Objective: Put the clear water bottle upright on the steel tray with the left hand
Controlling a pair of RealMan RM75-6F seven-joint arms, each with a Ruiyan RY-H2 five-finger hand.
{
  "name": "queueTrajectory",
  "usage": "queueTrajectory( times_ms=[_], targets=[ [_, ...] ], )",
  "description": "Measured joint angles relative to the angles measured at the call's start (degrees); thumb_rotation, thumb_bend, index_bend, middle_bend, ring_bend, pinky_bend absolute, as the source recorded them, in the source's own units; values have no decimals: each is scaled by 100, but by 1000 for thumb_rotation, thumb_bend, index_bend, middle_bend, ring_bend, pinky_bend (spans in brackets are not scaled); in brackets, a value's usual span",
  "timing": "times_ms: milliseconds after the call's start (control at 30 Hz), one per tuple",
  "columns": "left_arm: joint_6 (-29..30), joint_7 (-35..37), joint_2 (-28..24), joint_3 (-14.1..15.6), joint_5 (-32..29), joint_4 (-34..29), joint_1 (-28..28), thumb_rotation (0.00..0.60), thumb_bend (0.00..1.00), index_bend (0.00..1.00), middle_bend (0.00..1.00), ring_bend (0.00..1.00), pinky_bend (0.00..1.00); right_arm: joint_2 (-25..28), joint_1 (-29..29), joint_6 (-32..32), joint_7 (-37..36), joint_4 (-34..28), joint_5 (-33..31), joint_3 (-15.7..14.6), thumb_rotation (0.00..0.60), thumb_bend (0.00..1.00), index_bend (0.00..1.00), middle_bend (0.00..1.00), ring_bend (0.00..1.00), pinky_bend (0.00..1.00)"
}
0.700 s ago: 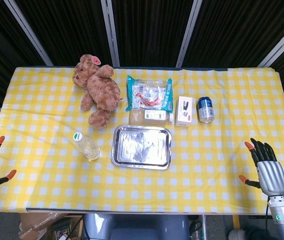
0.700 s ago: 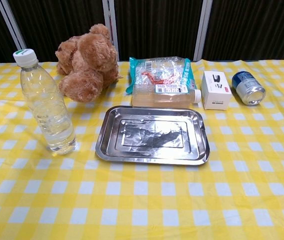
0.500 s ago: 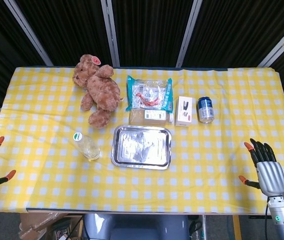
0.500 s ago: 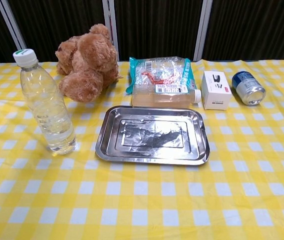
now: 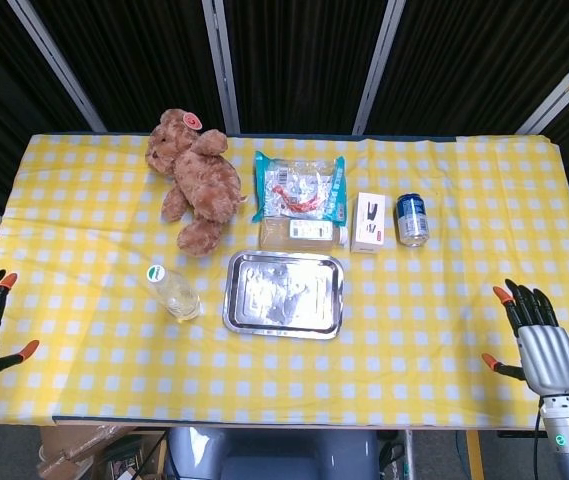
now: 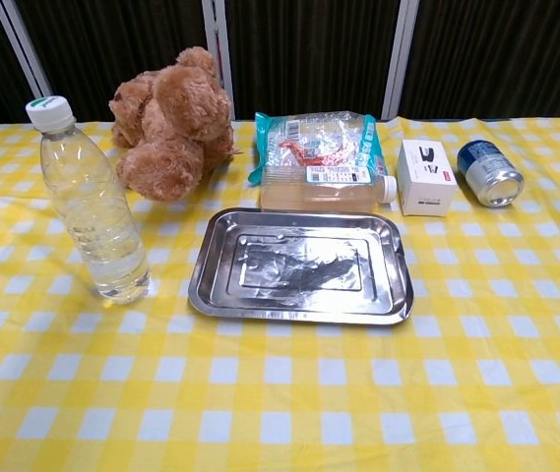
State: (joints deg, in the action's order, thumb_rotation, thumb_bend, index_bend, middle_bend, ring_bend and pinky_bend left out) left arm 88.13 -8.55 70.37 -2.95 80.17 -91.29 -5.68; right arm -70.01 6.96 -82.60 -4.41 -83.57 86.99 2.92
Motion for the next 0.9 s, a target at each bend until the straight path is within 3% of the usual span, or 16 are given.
queueTrajectory(
  times_ms=[233, 400, 633, 767, 900],
  targets=[
    [-67, 35, 61, -15, 12, -37, -7, 600, 131, 91, 105, 0, 0, 30, -2, 38, -60, -12, -5, -13, 600, 50, 97, 0, 0, 0],
    [-333, 694, 75, -58, 14, -220, -116, 600, 131, 116, 115, 0, 0, 73, -7, 18, -103, -73, 41, -34, 600, 49, 97, 0, 0, 0],
    [-1917, 2568, 70, -333, -536, -499, -714, 600, 131, 110, 100, 0, 0, 94, 3, 36, -129, -94, 25, -22, 600, 49, 97, 0, 0, 0],
    [-2752, 2836, 300, -575, -1044, -494, -1221, 600, 130, 109, 103, 0, 0, 102, 5, 71, -145, -83, -36, -4, 600, 49, 97, 0, 0, 0],
    [-2884, 2760, 714, -716, -1288, -346, -1442, 600, 130, 109, 106, 0, 0, 113, 7, 94, -173, -87, -30, -15, 600, 50, 97, 0, 0, 0]
  ],
)
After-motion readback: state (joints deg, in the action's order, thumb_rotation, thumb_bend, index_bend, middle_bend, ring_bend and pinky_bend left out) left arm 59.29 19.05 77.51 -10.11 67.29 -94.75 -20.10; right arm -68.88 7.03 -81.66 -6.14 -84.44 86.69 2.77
